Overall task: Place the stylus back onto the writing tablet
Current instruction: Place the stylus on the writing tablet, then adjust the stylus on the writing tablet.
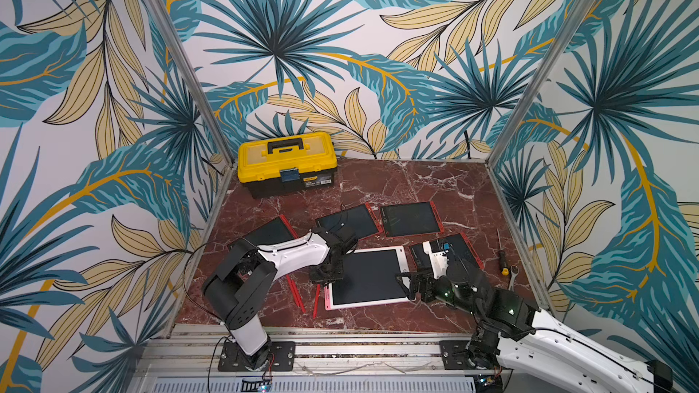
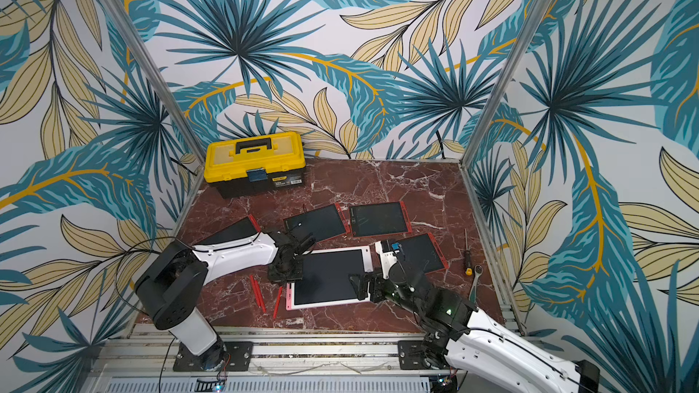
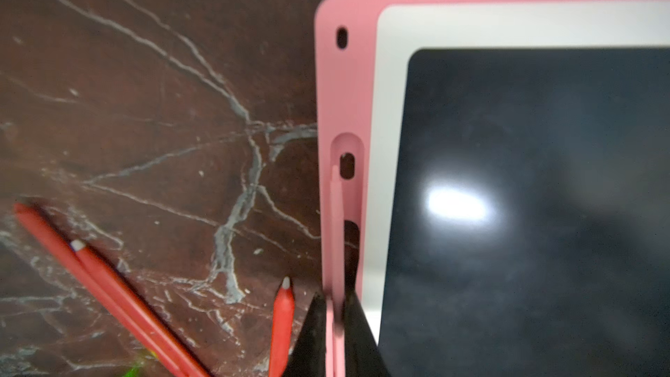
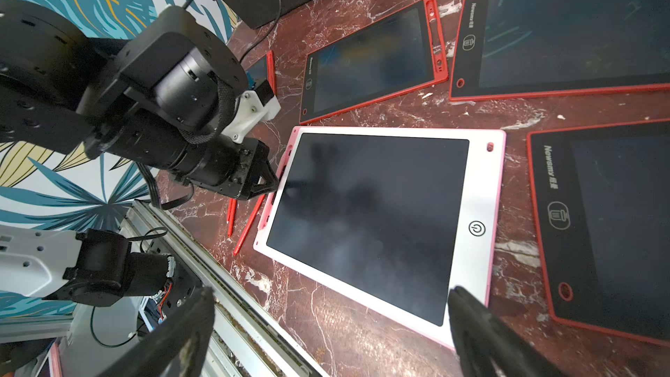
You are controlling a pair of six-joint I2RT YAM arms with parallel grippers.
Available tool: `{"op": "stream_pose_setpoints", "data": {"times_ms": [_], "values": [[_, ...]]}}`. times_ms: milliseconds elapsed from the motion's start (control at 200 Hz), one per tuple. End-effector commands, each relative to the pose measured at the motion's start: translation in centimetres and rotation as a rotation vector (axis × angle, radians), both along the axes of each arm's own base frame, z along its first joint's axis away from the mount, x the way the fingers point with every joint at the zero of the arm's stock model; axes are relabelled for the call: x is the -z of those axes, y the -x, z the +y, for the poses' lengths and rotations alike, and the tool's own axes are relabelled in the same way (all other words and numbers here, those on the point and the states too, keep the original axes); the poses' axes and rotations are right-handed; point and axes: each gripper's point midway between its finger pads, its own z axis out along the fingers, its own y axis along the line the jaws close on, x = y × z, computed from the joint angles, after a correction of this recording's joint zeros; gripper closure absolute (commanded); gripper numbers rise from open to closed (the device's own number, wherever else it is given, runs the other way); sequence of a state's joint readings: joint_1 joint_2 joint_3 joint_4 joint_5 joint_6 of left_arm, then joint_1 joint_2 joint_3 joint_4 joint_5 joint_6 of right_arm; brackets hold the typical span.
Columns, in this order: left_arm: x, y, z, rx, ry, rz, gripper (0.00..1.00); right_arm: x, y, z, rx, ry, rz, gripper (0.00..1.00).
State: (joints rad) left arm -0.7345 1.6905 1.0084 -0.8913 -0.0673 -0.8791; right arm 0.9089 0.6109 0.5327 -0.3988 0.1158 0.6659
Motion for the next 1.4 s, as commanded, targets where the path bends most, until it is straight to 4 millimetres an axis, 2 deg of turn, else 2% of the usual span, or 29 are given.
{"op": "stream_pose_setpoints", "data": {"times_ms": [0,340,531,791,1136,1397], "values": [[-0.5,0.0,0.1,0.002,0.010,-0.021,0.86,0.6,0.1,0.0,-0.006,0.019,0.011,0.00],[-2.0,-1.0,0.4,-0.019,0.056,-0.060,0.86,0.4,-0.1,0.6,-0.016,0.026,0.021,0.00],[-3.7,-1.4,0.4,-0.001,0.123,-0.086,0.87,0.1,-0.3,1.5,-0.033,0.014,0.025,0.01],[-7.8,-2.9,-0.7,0.215,0.195,-0.214,0.86,-0.4,-0.8,3.7,-0.080,-0.024,0.034,0.00],[-13.7,-6.5,-0.1,0.331,0.270,-0.401,0.84,0.2,-1.7,6.3,-0.068,0.008,0.071,0.00],[-17.9,-8.9,-0.5,0.365,0.388,-0.539,0.78,0.8,-2.4,8.8,-0.037,0.079,0.068,0.01]]}}
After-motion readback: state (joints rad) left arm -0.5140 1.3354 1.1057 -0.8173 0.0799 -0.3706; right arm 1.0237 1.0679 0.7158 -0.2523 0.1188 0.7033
